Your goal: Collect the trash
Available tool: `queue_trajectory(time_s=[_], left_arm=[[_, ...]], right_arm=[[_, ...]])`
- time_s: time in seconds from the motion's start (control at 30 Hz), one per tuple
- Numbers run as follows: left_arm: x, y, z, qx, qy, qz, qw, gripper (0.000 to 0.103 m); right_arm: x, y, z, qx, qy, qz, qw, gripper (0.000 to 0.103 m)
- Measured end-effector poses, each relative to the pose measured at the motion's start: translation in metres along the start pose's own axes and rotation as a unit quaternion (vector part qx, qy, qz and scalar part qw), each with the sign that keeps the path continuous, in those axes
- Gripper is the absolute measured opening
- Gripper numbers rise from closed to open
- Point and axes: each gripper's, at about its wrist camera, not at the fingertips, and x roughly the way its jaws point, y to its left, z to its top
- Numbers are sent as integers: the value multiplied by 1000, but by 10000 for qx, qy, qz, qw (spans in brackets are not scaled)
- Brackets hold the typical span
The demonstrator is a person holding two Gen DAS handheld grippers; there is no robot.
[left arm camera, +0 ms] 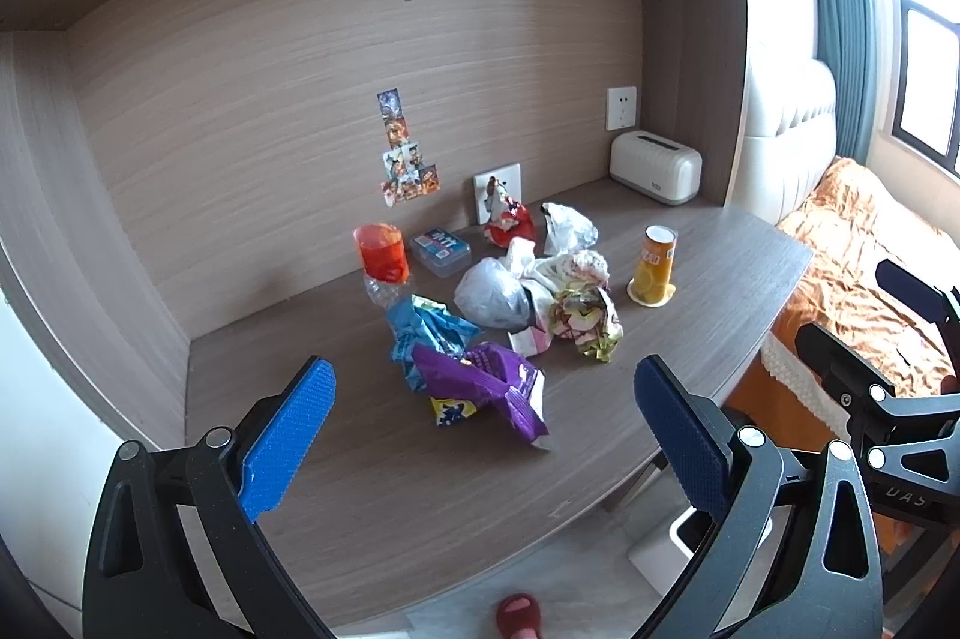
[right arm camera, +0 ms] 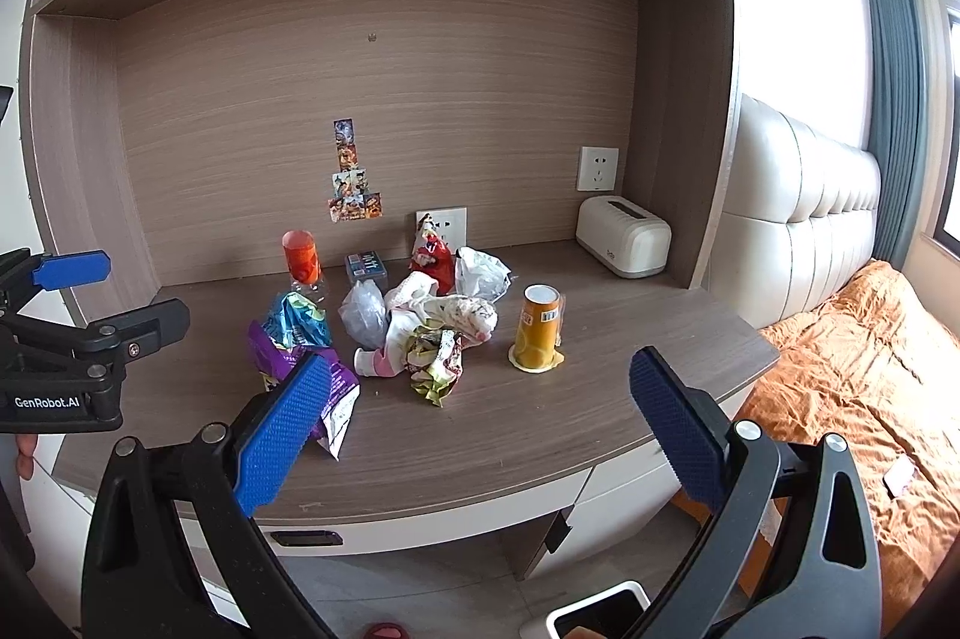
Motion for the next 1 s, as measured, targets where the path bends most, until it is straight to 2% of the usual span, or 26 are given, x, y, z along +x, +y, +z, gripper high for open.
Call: queue_trajectory(time_s=[0.6, 1.0], left_arm=[[4, 7, 0, -217, 32, -135, 9997, 98], [5, 7, -2, -179, 36, -103, 9998, 98]], right_arm=[[1, 5, -1, -35, 24, 31, 10000, 100], [2, 10, 1, -62, 28, 44, 10000, 100]])
